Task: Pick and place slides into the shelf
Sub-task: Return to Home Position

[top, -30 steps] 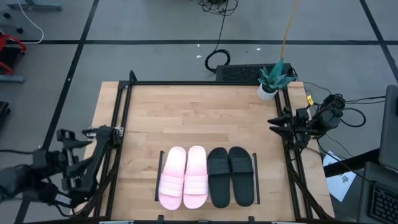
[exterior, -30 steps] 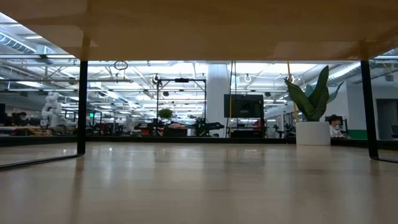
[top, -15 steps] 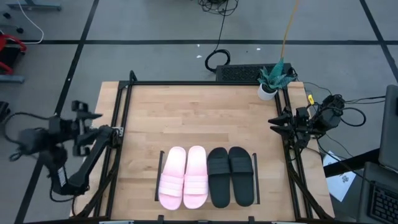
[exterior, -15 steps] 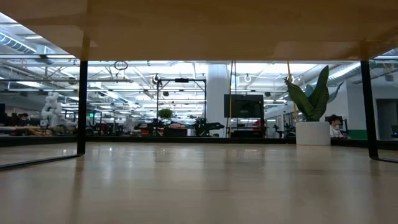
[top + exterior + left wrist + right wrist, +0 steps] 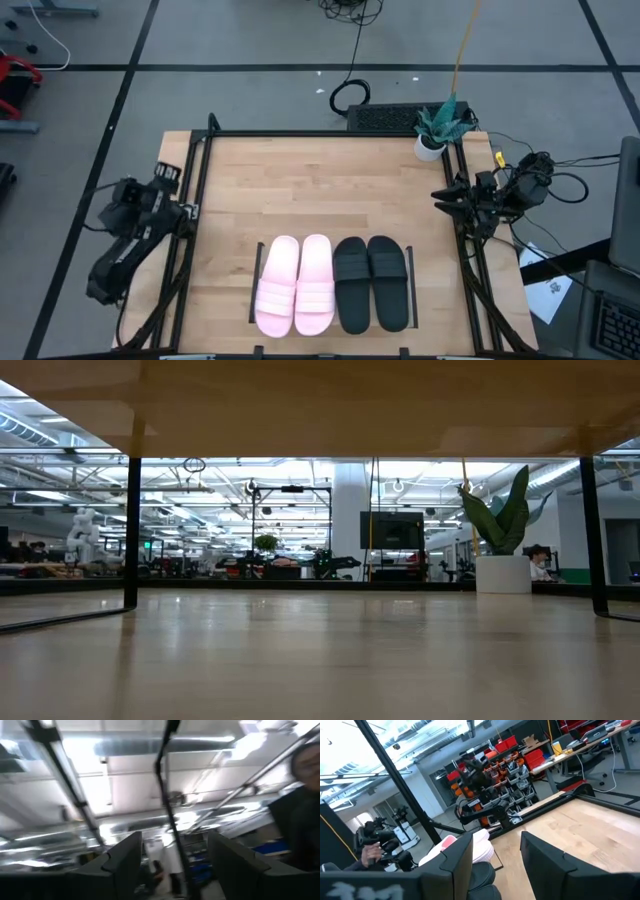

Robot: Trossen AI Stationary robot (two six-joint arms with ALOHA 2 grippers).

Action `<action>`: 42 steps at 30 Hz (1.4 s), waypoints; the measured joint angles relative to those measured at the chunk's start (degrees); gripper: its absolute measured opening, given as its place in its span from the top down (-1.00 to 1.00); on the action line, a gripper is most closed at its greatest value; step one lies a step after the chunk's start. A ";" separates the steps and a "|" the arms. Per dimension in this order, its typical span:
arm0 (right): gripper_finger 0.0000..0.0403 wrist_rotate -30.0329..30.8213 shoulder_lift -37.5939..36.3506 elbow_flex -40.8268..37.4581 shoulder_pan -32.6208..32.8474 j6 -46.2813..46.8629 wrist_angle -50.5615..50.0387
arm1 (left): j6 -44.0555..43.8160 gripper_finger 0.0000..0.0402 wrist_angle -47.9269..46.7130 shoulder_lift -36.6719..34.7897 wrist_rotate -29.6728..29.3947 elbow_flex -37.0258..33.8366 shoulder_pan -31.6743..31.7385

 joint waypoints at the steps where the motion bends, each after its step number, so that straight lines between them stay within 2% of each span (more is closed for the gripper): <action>1: 0.22 0.08 -0.05 0.00 0.00 -0.31 0.00 | -3.13 -0.13 3.46 0.00 0.68 -1.24 -0.06; 3: 0.22 1.02 -0.54 0.00 0.00 -1.40 -0.22 | -7.38 -0.13 6.49 0.00 2.23 -2.41 0.16; 8: 0.22 5.78 -4.00 0.00 0.02 -4.93 -2.76 | -15.54 -0.13 6.94 0.00 7.87 -2.20 1.81; 13: 0.22 9.02 -3.52 0.07 0.02 -3.44 -6.36 | -14.09 -0.13 14.21 -0.02 3.61 -6.92 2.89; 16: 0.22 8.82 -2.42 -0.10 0.02 -2.30 -5.60 | -15.68 -0.13 12.38 0.01 5.02 -7.11 3.43; 19: 0.22 8.96 -1.53 -0.44 0.01 -3.55 -2.63 | -14.48 -0.13 14.47 -0.02 5.36 -7.67 4.18; 26: 0.22 9.31 2.89 -1.83 -0.02 -4.15 1.62 | -13.32 -0.13 12.51 -0.02 7.87 -7.65 6.14; 32: 0.22 11.94 7.55 -5.04 -1.28 -3.77 7.89 | -7.75 -0.13 1.89 -0.02 9.91 -7.64 7.13; 36: 0.22 11.71 8.37 -5.42 -2.13 -2.49 9.20 | 0.57 -0.13 -10.14 -0.04 9.83 -7.64 6.91; 39: 0.22 10.43 8.39 -5.40 -2.45 -2.70 10.48 | 1.81 -0.13 -19.05 -0.04 11.80 -7.64 6.03; 42: 0.22 10.38 8.44 -5.40 -2.80 -2.66 10.53 | 6.75 -0.13 -20.21 -0.04 10.18 -7.66 3.96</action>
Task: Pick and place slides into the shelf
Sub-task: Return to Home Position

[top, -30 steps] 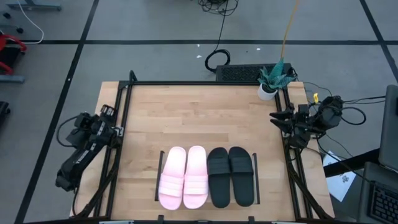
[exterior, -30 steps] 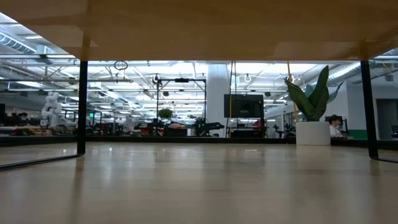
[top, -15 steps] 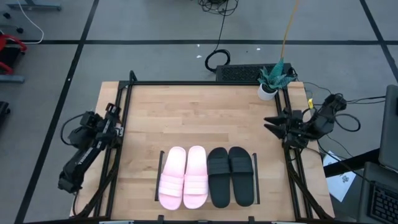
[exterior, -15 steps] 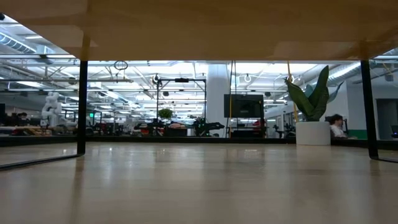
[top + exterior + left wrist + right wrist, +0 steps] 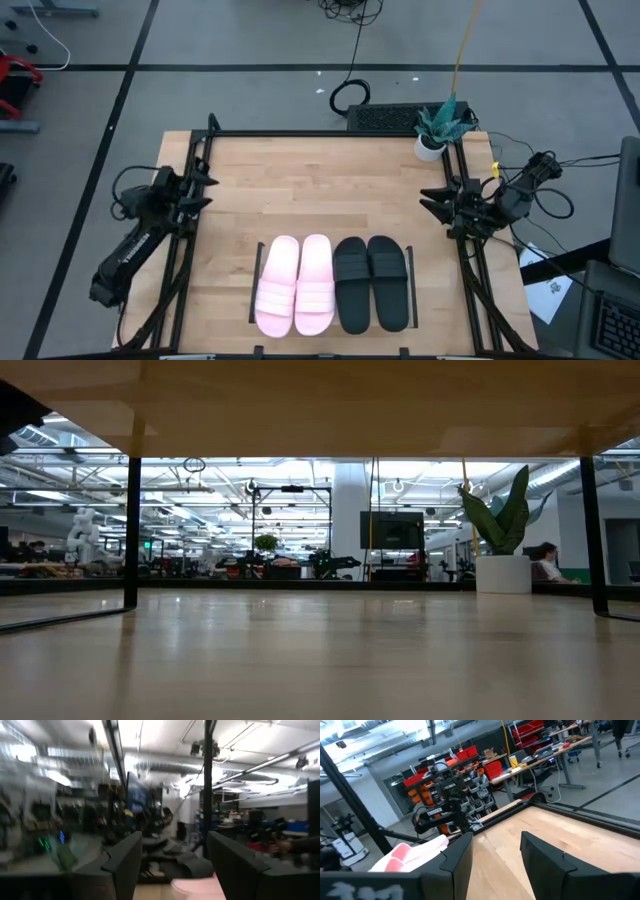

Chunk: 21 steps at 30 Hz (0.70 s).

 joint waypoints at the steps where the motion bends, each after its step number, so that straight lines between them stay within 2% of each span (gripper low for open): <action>1: 0.22 0.06 0.16 0.00 -0.11 0.25 0.00 | 2.67 -0.13 0.07 -0.02 -1.29 0.02 -0.84; 3: 0.22 0.04 0.68 0.00 -0.54 1.46 0.00 | 6.92 -0.13 -0.61 0.00 -2.12 0.02 -2.49; 7: 0.22 0.38 3.20 0.00 -2.08 2.96 0.91 | 10.37 -0.13 -7.52 0.00 0.60 0.02 -5.80; 12: 0.22 0.19 10.40 0.00 -6.45 1.22 8.39 | 13.28 -0.13 -12.93 0.00 -0.50 0.02 -10.75; 16: 0.22 -0.24 17.08 0.01 -10.42 2.17 13.56 | 16.03 -0.13 -16.66 0.08 -1.77 0.02 -19.25; 21: 0.22 -6.01 23.84 0.02 -15.46 5.83 16.93 | 22.40 -0.13 -21.05 0.11 -2.61 0.02 -29.90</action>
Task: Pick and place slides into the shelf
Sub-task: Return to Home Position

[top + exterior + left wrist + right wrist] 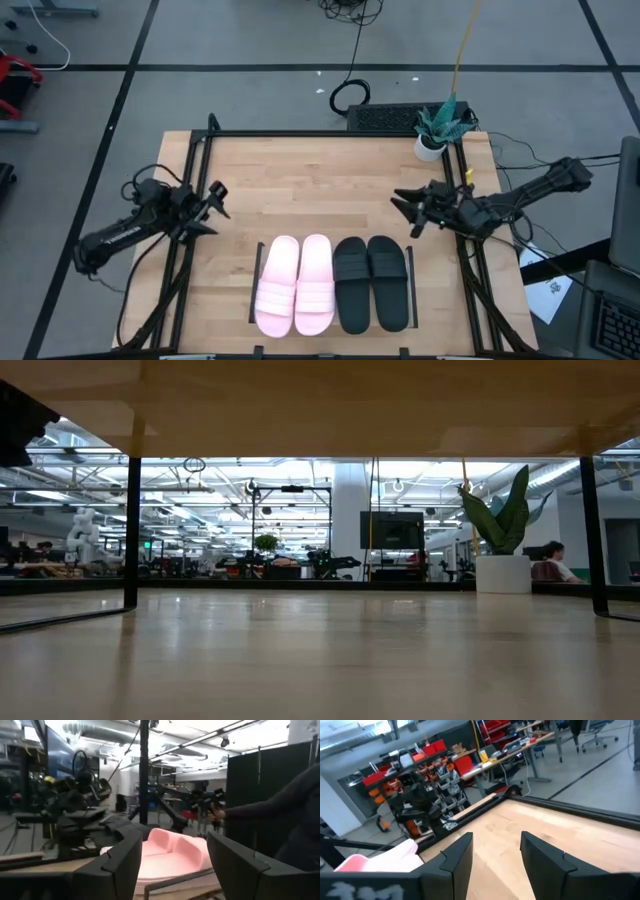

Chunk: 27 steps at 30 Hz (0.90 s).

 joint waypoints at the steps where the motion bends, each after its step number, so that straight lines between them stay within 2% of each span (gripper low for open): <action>1: 0.22 -1.26 1.10 0.00 -0.85 0.00 0.91 | 1.70 -0.13 -0.47 0.00 -0.99 0.00 -1.06; 3: 0.22 -2.50 2.74 0.00 -2.30 -0.61 1.94 | 3.56 -0.13 -0.45 0.02 -4.29 0.00 -1.98; 7: 0.22 -3.11 3.39 0.00 -4.46 -2.20 2.26 | 4.74 -0.13 -1.24 0.02 -15.07 0.00 -2.03; 13: 0.22 -6.16 3.67 -0.83 -7.69 -3.97 1.75 | 11.60 -0.13 -6.67 0.28 -29.19 0.00 -3.72; 16: 0.22 -6.70 2.66 -4.96 -9.84 -3.94 3.31 | 17.70 -0.13 -8.13 0.26 -29.60 0.00 -5.58; 18: 0.22 -9.86 1.23 -9.45 -11.46 -1.84 7.26 | 18.54 -0.13 -9.16 0.26 -29.44 0.00 -7.01; 23: 0.22 -20.95 -2.72 -23.02 -15.26 -1.74 27.32 | 21.35 -0.13 -11.94 0.26 -29.51 0.00 -10.32; 27: 0.22 -27.65 -5.79 -21.66 -17.88 -3.28 20.91 | 24.63 -0.13 -13.85 0.26 -30.03 0.02 -12.15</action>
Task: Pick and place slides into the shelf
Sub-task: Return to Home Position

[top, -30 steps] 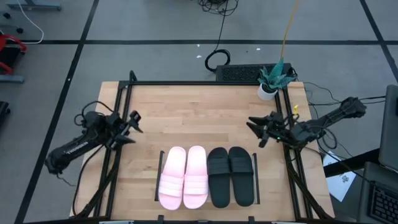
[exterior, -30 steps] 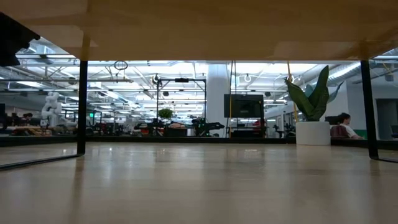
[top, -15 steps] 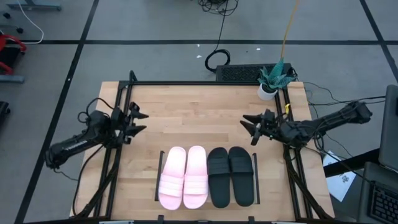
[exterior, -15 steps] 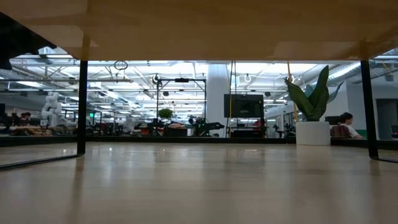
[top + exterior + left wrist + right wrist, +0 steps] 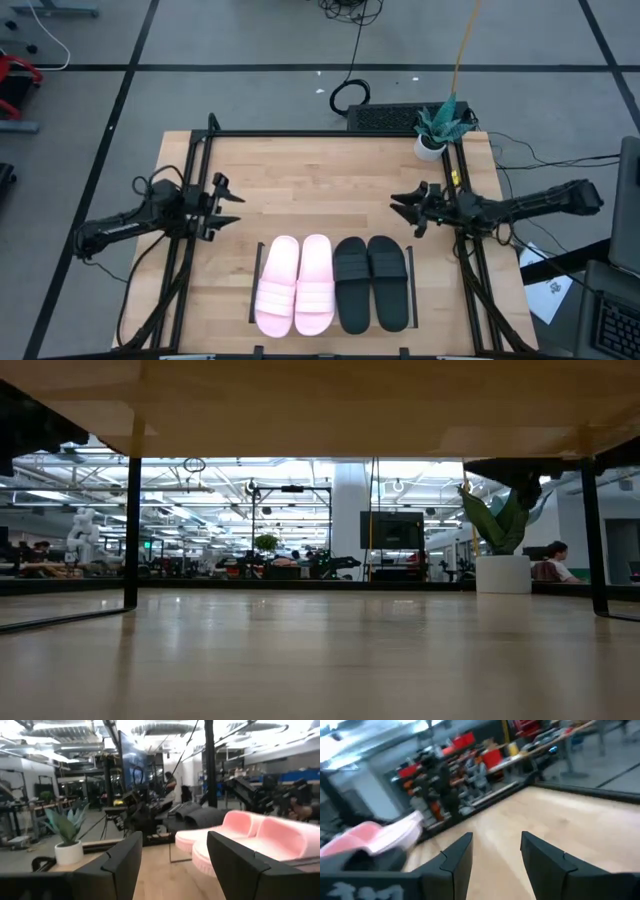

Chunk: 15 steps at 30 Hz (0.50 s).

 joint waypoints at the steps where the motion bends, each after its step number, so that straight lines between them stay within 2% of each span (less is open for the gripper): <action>1: 0.22 -1.70 -1.01 0.00 -0.72 0.11 -1.26 | 0.61 -0.13 -0.90 0.02 -0.71 0.00 -0.35; 3: 0.22 -4.78 -3.29 -0.04 -2.25 1.16 -1.43 | 0.86 -0.13 -2.95 0.02 -1.94 0.00 -0.91; 7: 0.22 -7.17 -7.12 -0.08 -4.60 0.25 -4.92 | 2.52 -0.13 -2.87 0.00 -1.75 -0.02 -1.63; 9: 0.22 -7.76 -10.13 -0.13 -5.67 -1.19 -4.17 | 3.90 -0.13 -3.04 -0.03 -1.48 -0.02 -1.75; 13: 0.22 -12.99 -16.67 -0.17 -7.81 -2.70 -7.53 | 4.20 -0.13 -2.01 -0.29 -1.50 -0.02 -1.75; 15: 0.22 -12.92 -20.61 -0.17 -8.49 -2.67 -10.42 | 4.40 -0.13 -0.60 -0.39 -1.41 0.09 -1.68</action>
